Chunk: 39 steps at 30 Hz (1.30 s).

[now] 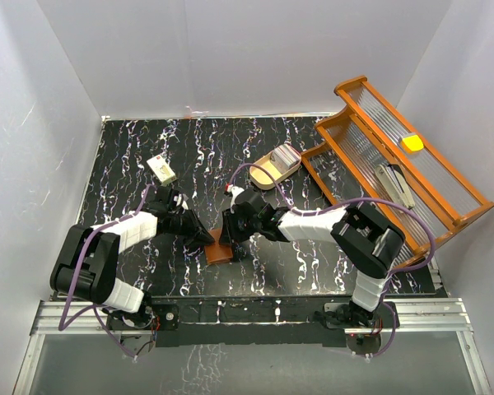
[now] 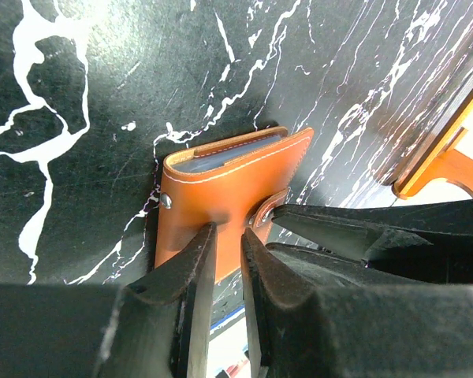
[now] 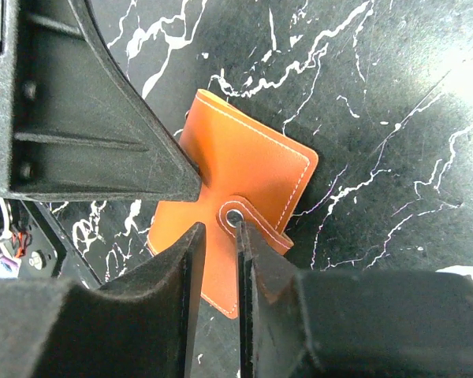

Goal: Put the credit cards into the card holder
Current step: Close the card holder at the center of the board.

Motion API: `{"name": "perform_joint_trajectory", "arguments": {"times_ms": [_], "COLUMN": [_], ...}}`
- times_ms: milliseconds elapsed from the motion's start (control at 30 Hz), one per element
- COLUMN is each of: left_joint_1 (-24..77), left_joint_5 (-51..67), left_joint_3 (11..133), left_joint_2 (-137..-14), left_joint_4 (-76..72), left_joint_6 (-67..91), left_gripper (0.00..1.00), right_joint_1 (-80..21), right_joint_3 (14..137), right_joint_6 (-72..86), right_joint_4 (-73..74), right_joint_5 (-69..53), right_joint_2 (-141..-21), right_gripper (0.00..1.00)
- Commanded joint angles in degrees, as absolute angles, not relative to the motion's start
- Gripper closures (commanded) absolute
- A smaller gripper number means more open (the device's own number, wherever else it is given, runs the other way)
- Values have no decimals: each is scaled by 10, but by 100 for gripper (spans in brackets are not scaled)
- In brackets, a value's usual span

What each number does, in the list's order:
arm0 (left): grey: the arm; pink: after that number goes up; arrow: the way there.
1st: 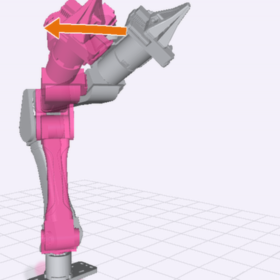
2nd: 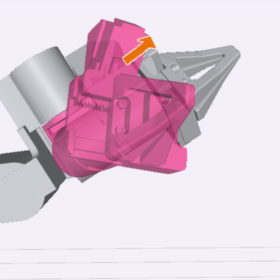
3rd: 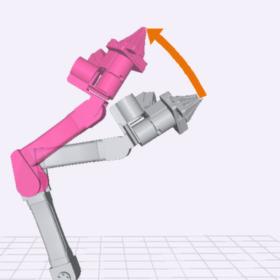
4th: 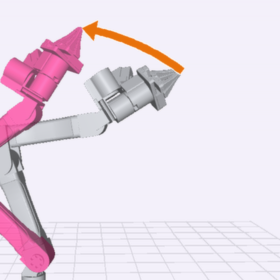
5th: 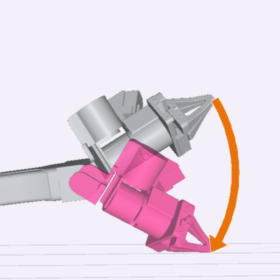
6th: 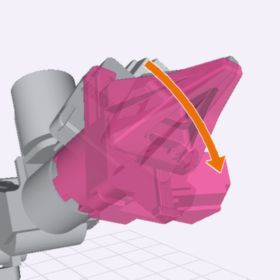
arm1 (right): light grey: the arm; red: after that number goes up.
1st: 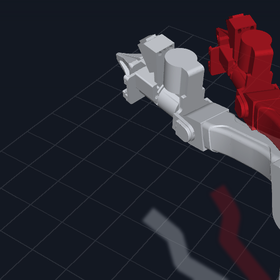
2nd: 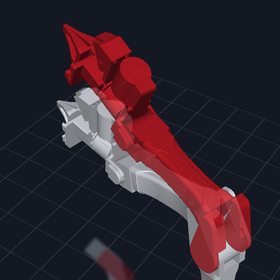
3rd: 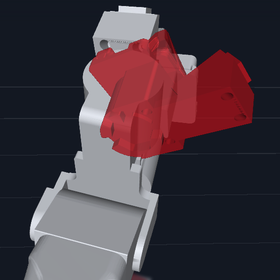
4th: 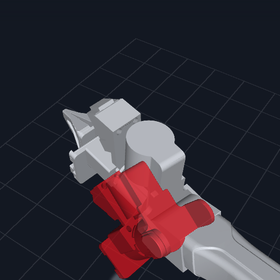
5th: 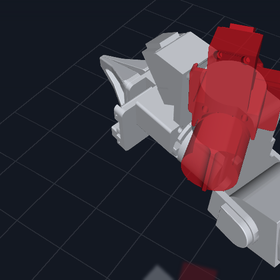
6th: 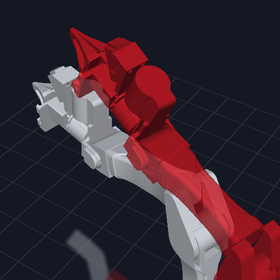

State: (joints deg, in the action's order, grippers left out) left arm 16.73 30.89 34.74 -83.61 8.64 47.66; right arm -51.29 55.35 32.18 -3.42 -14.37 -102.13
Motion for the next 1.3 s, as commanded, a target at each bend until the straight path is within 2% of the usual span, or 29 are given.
{"name": "perform_joint_trajectory", "arguments": {"times_ms": [0, 200, 367, 633, 1267], "left_joint_1": [170, 170, 170, 170, 171], "left_joint_5": [289, 291, 294, 297, 295], "left_joint_3": [343, 338, 337, 333, 333], "left_joint_2": [-847, -847, -847, -847, -849], "left_joint_4": [106, 100, 98, 95, 95], "left_joint_6": [465, 467, 468, 471, 471], "left_gripper": [81, 81, 81, 81, 81], "right_joint_1": [-517, -518, -517, -516, -517], "right_joint_3": [575, 588, 605, 627, 616], "right_joint_6": [305, 294, 287, 285, 288], "right_joint_4": [-28, -1, 10, -5, -13], "right_joint_5": [-152, -130, -100, -115, -151], "right_joint_2": [-1026, -1001, -1001, -1041, -1037], "right_gripper": [80, 80, 76, 71, 75]}}
